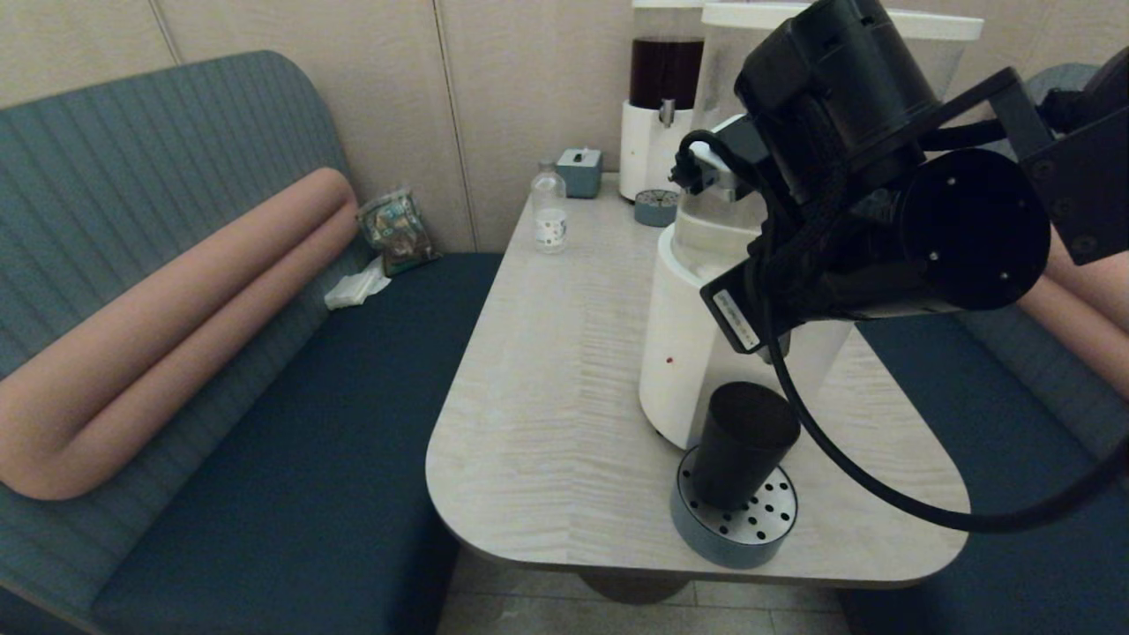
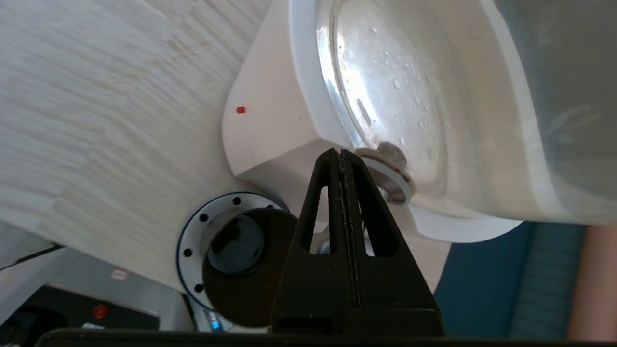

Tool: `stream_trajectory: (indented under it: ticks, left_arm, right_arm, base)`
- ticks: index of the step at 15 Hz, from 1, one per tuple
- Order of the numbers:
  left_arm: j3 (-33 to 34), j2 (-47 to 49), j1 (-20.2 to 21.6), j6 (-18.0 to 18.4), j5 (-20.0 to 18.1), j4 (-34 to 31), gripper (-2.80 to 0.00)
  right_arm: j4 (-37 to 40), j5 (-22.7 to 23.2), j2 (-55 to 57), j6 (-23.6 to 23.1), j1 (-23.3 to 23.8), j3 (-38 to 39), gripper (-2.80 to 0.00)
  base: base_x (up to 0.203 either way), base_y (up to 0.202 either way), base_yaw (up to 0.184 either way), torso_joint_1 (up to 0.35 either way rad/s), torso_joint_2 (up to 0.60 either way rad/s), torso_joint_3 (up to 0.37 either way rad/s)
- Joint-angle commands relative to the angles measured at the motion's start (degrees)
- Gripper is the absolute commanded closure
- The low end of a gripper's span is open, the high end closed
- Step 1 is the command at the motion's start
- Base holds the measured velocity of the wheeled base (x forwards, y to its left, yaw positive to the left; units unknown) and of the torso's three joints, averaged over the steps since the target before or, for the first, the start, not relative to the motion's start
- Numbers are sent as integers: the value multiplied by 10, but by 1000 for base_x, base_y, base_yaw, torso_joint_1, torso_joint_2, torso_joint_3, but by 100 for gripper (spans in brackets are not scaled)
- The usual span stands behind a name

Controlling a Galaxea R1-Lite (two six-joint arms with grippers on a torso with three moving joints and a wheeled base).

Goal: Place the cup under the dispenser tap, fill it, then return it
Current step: Turn off the faucet, then place the cup next to the water dispenser

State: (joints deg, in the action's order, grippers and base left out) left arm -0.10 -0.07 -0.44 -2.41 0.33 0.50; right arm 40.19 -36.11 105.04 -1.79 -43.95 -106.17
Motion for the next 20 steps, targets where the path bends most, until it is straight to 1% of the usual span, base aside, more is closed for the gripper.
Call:
stream_trajectory:
  ticks: [1, 4, 8, 12, 14, 16, 20]
  left_arm:
    - [0, 1, 0, 0, 0, 0, 0]
    - [0, 1, 0, 0, 0, 0, 0]
    - [0, 1, 0, 0, 0, 0, 0]
    - [0, 1, 0, 0, 0, 0, 0]
    - [0, 1, 0, 0, 0, 0, 0]
    - [0, 1, 0, 0, 0, 0, 0]
    - [0, 1, 0, -1, 0, 0, 0]
  right_arm:
    - [-2, 6, -8, -1, -4, -3, 0]
    - [-16, 17, -16, -1, -9, -4, 0]
    - [-55, 31, -30, 1, -17, -4, 0]
    - [-68, 33, -52, 0, -17, -4, 0]
    - [-66, 33, -89, 0, -14, 0, 0]
    - [-69, 28, -144, 1, -7, 26, 0]
    - [-77, -5, -269, 0, 15, 93, 0]
  base:
    - [0, 0, 0, 0, 0, 0]
    - [0, 0, 0, 0, 0, 0]
    - [0, 0, 0, 0, 0, 0]
    - [0, 0, 0, 0, 0, 0]
    - [0, 0, 0, 0, 0, 0]
    - [0, 0, 0, 0, 0, 0]
    - [0, 0, 0, 0, 0, 0]
